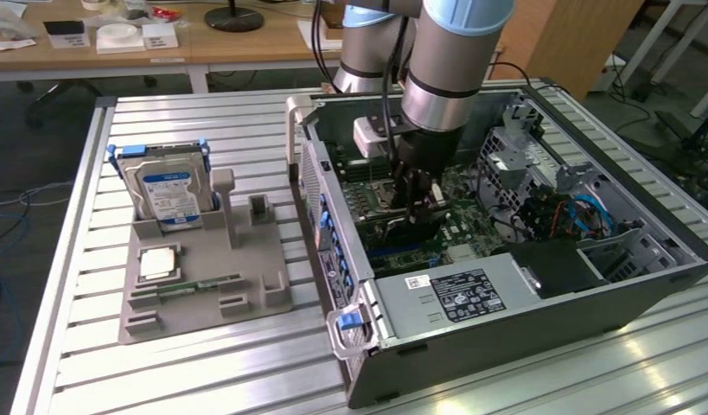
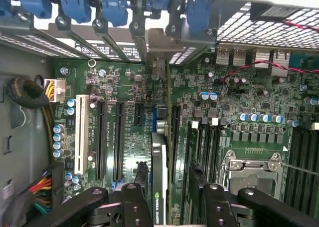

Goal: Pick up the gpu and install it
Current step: 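Insert the gpu into the slot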

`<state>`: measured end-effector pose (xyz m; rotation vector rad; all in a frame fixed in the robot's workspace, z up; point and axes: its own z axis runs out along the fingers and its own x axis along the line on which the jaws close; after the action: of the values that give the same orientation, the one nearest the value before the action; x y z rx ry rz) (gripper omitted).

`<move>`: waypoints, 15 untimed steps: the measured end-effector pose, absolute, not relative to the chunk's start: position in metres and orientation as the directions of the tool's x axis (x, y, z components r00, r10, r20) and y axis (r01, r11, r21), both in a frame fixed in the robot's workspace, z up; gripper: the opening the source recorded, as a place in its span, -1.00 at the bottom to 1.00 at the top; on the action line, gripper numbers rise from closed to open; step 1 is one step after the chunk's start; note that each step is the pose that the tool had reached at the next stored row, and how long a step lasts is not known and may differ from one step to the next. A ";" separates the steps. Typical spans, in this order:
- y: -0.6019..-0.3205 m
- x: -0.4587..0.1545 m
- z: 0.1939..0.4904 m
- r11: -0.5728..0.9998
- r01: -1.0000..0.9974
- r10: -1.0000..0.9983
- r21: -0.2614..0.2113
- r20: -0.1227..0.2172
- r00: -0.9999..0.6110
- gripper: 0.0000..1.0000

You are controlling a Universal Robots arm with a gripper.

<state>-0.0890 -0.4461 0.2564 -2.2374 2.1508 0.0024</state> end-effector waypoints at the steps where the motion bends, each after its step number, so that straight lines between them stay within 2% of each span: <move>1: -0.446 -0.089 0.256 -0.039 -0.999 -0.999 -0.026 -0.027 0.040 -0.07; 15: -0.449 -0.089 0.251 -0.039 -0.999 -0.999 -0.026 -0.027 0.040 -0.07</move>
<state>-0.0890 -0.4486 0.2512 -2.2376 2.1510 0.0022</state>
